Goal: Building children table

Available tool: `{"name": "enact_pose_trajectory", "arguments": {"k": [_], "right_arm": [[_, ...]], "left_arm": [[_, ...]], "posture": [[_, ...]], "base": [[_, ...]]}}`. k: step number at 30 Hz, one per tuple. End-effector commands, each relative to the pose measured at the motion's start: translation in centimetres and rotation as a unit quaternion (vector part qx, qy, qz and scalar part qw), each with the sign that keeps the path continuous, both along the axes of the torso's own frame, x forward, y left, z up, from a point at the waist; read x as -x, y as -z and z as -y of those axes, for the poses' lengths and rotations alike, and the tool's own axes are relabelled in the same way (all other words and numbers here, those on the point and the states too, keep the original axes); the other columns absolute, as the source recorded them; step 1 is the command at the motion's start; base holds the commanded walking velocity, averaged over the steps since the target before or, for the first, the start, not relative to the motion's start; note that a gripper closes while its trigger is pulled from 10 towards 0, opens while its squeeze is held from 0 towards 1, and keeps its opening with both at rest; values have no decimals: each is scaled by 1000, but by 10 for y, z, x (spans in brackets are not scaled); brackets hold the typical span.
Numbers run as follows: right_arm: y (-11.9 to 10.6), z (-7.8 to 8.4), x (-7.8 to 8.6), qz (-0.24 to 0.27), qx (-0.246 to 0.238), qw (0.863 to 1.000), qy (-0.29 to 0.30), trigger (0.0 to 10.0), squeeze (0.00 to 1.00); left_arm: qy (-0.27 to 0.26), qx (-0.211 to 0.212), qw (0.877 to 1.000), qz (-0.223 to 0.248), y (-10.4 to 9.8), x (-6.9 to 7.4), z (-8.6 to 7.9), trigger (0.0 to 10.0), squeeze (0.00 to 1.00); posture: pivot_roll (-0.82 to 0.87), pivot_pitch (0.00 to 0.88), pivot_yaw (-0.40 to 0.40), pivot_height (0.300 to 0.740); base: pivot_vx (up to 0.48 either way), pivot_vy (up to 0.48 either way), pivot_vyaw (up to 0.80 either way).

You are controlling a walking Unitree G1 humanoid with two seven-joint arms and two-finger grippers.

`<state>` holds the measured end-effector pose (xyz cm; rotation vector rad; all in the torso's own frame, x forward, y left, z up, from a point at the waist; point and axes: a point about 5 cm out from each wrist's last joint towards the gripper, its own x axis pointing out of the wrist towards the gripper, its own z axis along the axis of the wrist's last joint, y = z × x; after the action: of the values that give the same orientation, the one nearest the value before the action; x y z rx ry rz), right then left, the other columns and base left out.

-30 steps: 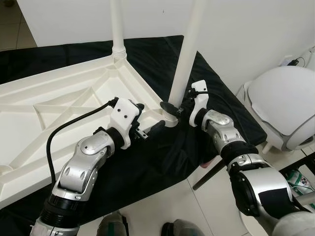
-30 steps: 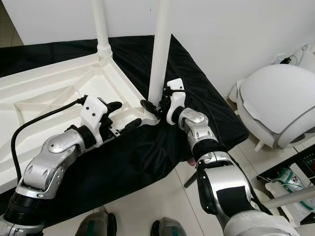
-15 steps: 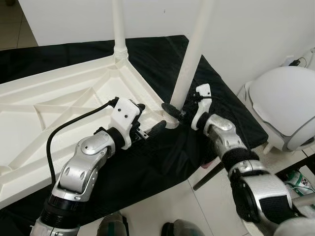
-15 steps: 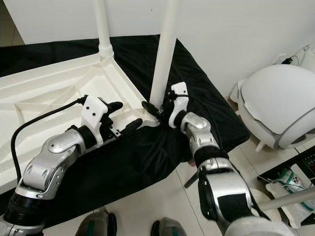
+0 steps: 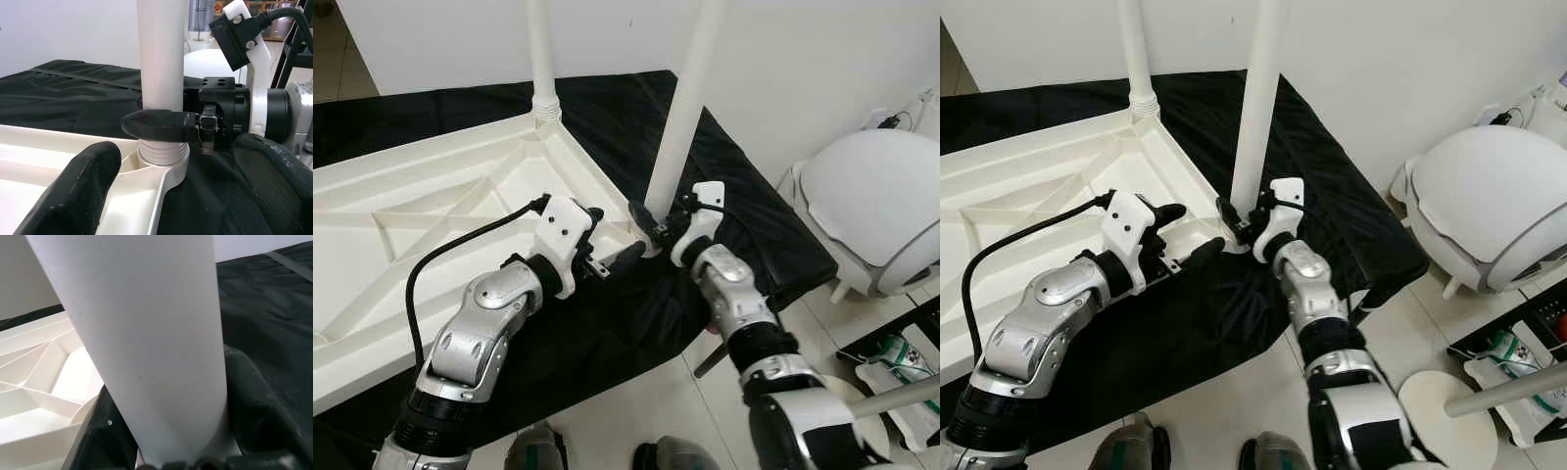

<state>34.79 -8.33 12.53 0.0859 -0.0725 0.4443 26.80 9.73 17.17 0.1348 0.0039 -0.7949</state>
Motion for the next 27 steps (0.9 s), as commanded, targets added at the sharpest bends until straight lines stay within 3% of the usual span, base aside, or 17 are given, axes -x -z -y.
{"name": "enact_pose_trajectory", "arguments": {"k": [1,2,4,6,11,12,15,16,19,20,22,24,27], "right_arm": [[12,3,2,-35,-19,999,37,0,0],[12,3,2,-35,-19,999,37,0,0],[14,-12,4,-51,-20,995,83,0,0],[9,-31,8,-48,-21,997,59,0,0],[6,-35,11,-41,-25,998,40,0,0],[7,-29,13,-46,-27,998,42,10000,0],[8,-26,13,-49,-26,997,47,10000,0],[8,-20,12,-48,-27,998,44,10000,1000],[8,-13,11,-44,-25,998,38,10000,1000],[6,-1,8,-37,-21,999,21,10000,1000],[6,6,6,-43,-28,999,5,10000,1000],[6,6,6,-43,-28,999,5,10000,1000],[0,20,-1,-38,-19,998,-38,10000,1000]], "left_arm": [[9,0,1000,-7,1,2,2,10000,0],[9,0,1000,-7,1,2,2,10000,0],[9,-1,1000,-7,1,2,1,10000,0],[8,-1,1000,-7,1,2,1,10000,0],[7,0,1000,-7,1,2,1,10000,0],[6,1,1000,-8,1,2,1,10000,0],[5,2,1000,-8,1,3,2,10000,0],[5,2,1000,-8,1,3,2,10000,0],[4,2,1000,-8,2,3,2,10000,0],[5,3,1000,-9,2,3,2,10000,0],[5,2,1000,-8,2,2,2,10000,0],[5,2,1000,-8,2,2,2,10000,0],[6,0,1000,-7,1,2,2,10000,0]], "posture": [[5,11,-49,740],[5,11,-49,740],[10,3,-51,740],[15,0,-56,740],[18,0,-63,740],[18,0,-66,740],[18,0,-67,740],[19,0,-68,740],[17,0,-69,740],[18,0,-69,740],[16,0,-68,740],[16,0,-68,740],[11,0,-64,740]], "base": [[0,0,0],[0,0,0],[0,0,0],[0,0,0],[0,0,0],[0,0,0],[0,0,0],[0,0,0],[0,0,0],[0,0,0],[0,0,0],[0,0,0],[0,0,0]]}}
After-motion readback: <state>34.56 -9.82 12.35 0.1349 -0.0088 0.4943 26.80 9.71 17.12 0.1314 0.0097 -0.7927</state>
